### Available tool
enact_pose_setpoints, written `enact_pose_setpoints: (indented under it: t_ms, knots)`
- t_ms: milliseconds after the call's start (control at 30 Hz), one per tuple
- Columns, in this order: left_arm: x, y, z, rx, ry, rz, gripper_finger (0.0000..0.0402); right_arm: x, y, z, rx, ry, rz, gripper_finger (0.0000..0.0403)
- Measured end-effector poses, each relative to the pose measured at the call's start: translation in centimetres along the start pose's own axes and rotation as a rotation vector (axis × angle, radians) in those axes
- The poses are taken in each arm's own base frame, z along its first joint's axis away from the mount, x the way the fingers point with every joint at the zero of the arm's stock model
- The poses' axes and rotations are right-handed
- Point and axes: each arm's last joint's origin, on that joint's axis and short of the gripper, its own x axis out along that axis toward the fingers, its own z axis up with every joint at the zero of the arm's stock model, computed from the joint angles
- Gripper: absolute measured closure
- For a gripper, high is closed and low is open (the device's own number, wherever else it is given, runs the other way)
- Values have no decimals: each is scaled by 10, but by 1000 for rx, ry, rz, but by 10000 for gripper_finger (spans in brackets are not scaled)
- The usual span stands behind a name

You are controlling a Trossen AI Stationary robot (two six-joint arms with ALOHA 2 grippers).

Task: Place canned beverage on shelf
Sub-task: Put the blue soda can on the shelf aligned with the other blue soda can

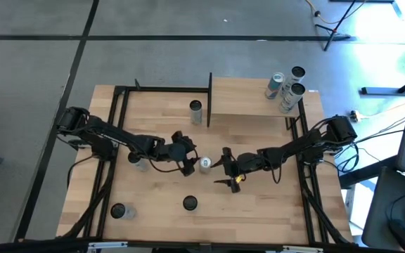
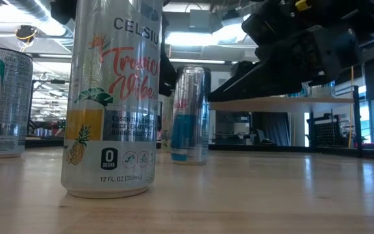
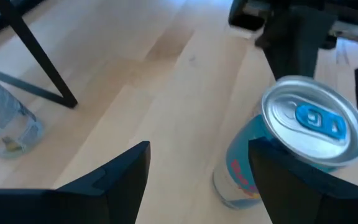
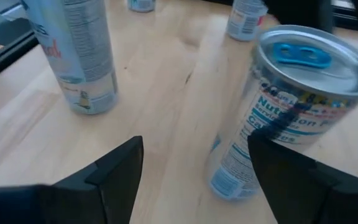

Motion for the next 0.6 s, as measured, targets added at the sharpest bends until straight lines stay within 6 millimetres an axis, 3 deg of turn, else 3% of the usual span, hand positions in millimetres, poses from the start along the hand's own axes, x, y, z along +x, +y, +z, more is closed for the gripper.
enact_pose_setpoints:
  t_ms: [433, 600]
  knots:
    - [-3, -10, -7, -6, 45, -71, 132, -9, -8, 4, 23, 37, -216, 114]
    - [-5, -11, -13, 20, 88, -59, 132, -19, -8, 5, 37, 94, -214, 114]
